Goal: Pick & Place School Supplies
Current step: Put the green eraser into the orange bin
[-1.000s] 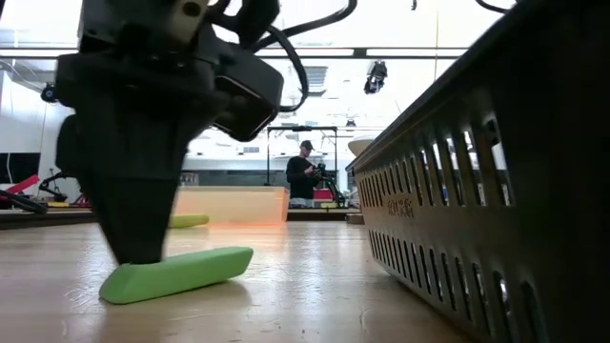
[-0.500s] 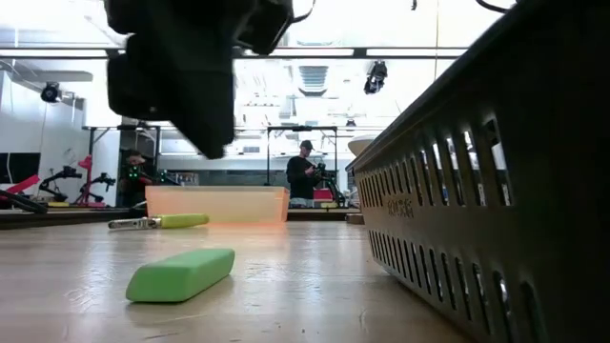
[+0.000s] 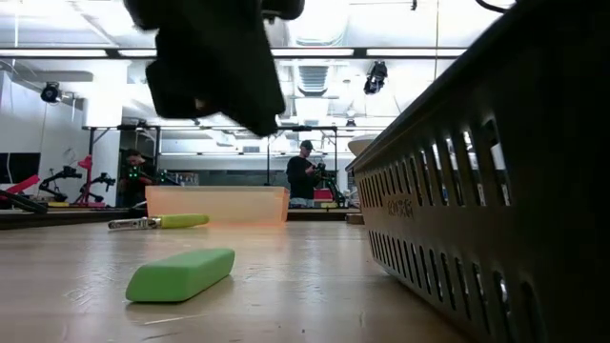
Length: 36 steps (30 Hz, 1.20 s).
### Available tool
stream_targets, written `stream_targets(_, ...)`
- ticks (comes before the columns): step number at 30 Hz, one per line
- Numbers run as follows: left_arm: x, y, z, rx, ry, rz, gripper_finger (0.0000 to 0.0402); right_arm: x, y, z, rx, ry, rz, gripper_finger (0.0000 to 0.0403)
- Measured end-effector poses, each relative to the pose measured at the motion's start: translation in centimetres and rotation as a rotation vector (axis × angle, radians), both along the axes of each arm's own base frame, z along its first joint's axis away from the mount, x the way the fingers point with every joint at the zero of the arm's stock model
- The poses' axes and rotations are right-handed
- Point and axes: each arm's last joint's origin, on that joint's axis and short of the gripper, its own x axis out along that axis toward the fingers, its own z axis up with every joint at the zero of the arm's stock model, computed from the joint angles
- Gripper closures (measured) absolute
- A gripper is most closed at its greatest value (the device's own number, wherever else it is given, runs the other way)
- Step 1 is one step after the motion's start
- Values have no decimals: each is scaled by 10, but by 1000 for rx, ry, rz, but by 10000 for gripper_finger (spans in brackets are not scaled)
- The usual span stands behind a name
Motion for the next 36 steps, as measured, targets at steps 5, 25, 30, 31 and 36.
stream_targets(5,-5,-2,-25,-28,-54,-134,312,0,0,0,0,0,-1,225)
stream_targets(25,-23,11,-67,86,-143,-218,287,0,0,0,0,0,-1,225)
stream_targets(30,-25,11,-68,58,-68,-238,287,0,0,0,0,0,0,225)
stream_targets(31,-26,11,-67,46,-45,-240,287,0,0,0,0,0,0,225)
stream_targets(36,-29,11,-60,6,88,-258,287,0,0,0,0,0,-1,225)
